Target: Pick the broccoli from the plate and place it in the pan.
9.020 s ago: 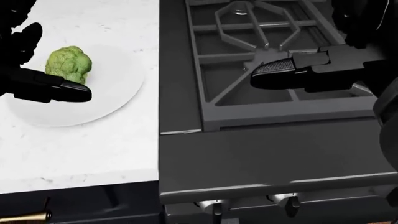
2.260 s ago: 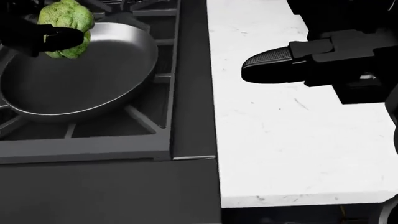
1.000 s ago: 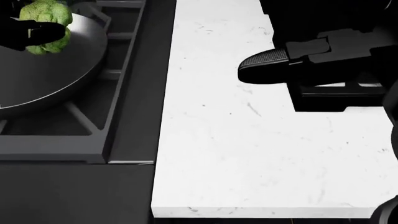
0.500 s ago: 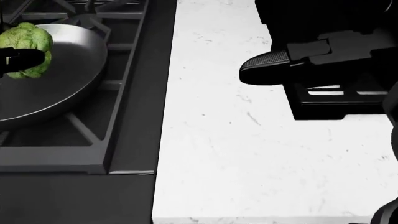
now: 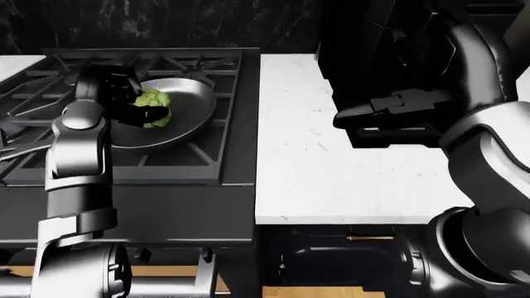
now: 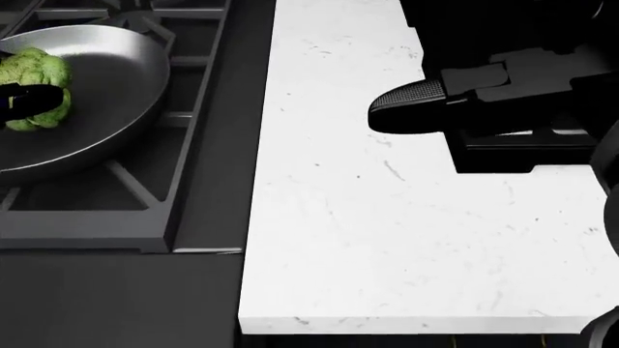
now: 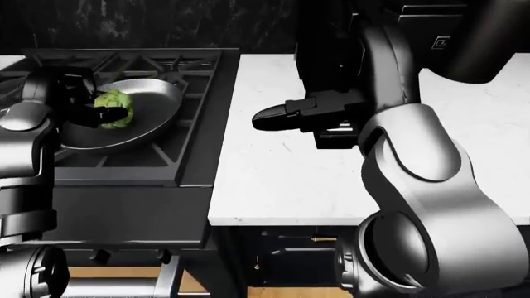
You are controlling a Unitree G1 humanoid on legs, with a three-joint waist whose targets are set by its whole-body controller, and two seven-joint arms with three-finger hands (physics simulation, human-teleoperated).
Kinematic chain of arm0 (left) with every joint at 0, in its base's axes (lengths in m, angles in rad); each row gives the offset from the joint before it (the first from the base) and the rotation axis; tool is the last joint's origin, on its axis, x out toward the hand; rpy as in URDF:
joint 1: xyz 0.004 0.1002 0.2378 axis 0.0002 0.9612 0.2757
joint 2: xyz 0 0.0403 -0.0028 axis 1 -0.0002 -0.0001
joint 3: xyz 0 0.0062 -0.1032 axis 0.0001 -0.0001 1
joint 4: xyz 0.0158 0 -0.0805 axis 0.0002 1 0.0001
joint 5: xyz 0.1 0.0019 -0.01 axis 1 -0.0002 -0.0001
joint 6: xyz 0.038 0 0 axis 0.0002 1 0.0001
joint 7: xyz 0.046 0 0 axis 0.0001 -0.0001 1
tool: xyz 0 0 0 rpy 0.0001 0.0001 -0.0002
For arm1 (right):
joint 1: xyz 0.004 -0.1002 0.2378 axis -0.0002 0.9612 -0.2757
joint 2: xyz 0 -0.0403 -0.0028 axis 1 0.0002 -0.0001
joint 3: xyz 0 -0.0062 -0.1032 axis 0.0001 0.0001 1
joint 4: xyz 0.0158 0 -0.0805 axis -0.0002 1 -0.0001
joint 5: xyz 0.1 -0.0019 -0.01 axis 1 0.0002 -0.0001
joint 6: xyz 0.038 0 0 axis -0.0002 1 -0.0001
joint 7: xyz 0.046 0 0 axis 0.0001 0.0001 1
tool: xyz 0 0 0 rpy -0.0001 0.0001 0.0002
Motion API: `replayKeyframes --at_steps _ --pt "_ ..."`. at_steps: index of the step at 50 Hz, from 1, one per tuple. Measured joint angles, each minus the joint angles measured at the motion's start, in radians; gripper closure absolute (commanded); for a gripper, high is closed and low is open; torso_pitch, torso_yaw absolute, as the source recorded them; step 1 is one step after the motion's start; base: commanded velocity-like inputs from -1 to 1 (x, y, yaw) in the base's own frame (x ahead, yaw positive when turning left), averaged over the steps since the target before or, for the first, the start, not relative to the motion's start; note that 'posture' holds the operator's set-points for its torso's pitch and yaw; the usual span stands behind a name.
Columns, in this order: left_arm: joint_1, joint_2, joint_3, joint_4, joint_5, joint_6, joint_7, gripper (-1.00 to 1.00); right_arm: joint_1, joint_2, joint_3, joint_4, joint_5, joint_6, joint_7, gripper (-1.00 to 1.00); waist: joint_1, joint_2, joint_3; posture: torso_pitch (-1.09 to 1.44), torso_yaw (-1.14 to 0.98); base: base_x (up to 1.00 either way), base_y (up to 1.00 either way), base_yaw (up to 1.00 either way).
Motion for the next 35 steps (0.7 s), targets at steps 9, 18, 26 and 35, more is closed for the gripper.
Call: replayKeyframes --at_steps 9,18,26,35 --pt "-0.08 0.002 -0.012 0.206 0.0 -0.142 0.068 1.0 0.001 0.003 0.003 -0.001 -0.002 0.0 -0.001 -1.0 0.001 -0.002 -0.006 0.0 0.0 0.0 0.0 0.0" --pt "-0.163 -0.003 -0.037 0.403 0.022 -0.267 0.148 1.0 0.013 0.004 0.008 0.004 -0.002 -0.011 0.003 -1.0 0.0 -0.004 -0.007 0.0 0.0 0.0 0.0 0.0" --pt "-0.166 -0.004 -0.041 0.472 0.034 -0.335 0.179 1.0 0.015 0.006 0.012 0.005 -0.004 -0.018 0.0 -1.0 -0.003 -0.001 -0.011 0.0 0.0 0.0 0.0 0.0" --pt "-0.149 -0.007 -0.041 0.475 0.035 -0.36 0.189 0.18 0.006 0.005 0.011 0.003 -0.005 -0.009 0.001 -1.0 -0.003 0.001 -0.012 0.0 0.0 0.0 0.0 0.0"
